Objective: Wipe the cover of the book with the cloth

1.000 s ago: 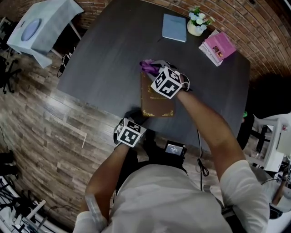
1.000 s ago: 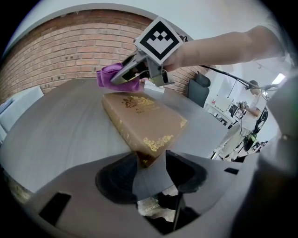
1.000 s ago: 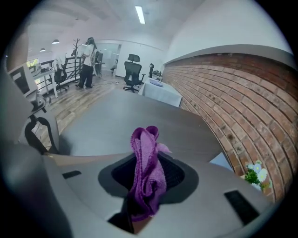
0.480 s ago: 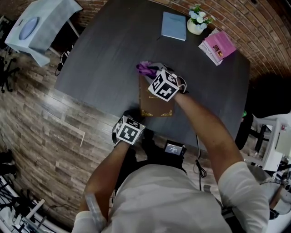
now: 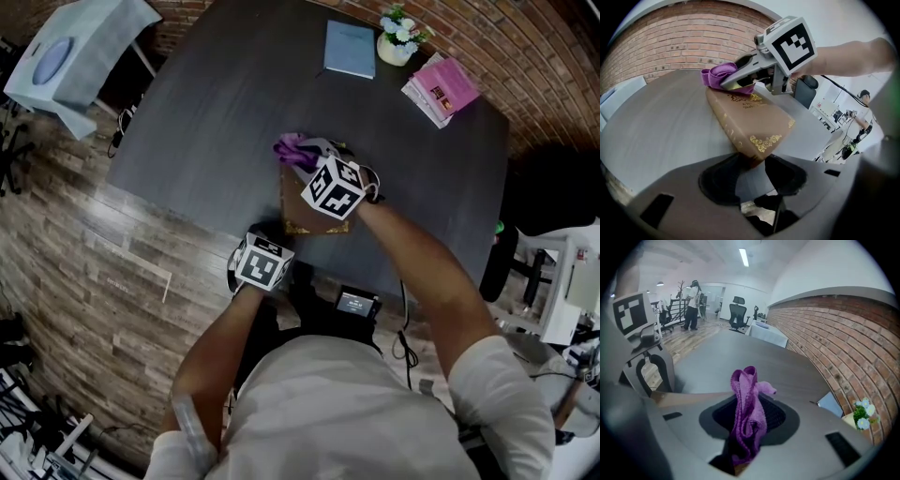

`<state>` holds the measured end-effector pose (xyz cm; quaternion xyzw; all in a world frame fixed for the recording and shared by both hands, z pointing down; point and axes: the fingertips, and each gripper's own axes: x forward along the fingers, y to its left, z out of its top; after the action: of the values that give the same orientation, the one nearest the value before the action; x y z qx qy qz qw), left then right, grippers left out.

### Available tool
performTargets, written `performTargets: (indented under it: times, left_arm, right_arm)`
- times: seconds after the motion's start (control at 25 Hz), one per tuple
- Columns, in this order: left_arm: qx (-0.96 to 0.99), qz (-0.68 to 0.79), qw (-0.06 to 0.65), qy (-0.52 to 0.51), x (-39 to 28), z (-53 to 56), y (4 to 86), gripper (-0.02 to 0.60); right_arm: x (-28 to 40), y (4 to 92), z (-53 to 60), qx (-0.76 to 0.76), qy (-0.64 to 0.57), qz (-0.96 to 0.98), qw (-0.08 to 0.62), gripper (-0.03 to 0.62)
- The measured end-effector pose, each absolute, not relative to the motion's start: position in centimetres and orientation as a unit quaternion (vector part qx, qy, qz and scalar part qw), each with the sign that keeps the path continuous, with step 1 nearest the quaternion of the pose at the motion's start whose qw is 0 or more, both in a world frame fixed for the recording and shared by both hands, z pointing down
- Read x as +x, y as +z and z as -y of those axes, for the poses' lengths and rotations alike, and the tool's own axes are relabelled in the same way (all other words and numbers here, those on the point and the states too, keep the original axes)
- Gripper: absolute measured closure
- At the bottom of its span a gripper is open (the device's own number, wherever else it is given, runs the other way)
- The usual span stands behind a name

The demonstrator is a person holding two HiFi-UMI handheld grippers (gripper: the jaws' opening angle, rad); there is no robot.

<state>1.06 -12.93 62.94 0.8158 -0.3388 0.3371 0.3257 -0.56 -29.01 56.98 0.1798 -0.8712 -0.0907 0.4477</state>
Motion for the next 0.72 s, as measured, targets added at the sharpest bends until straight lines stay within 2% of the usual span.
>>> performTargets:
  times: [0.72]
  left_arm:
    - [0.809, 0.345, 0.338, 0.335, 1.0, 13.1, 63.1, 0.408]
  right_arm:
    - [-0.1, 57.1, 23.0, 0.172, -0.065, 0.884, 0.43, 0.48]
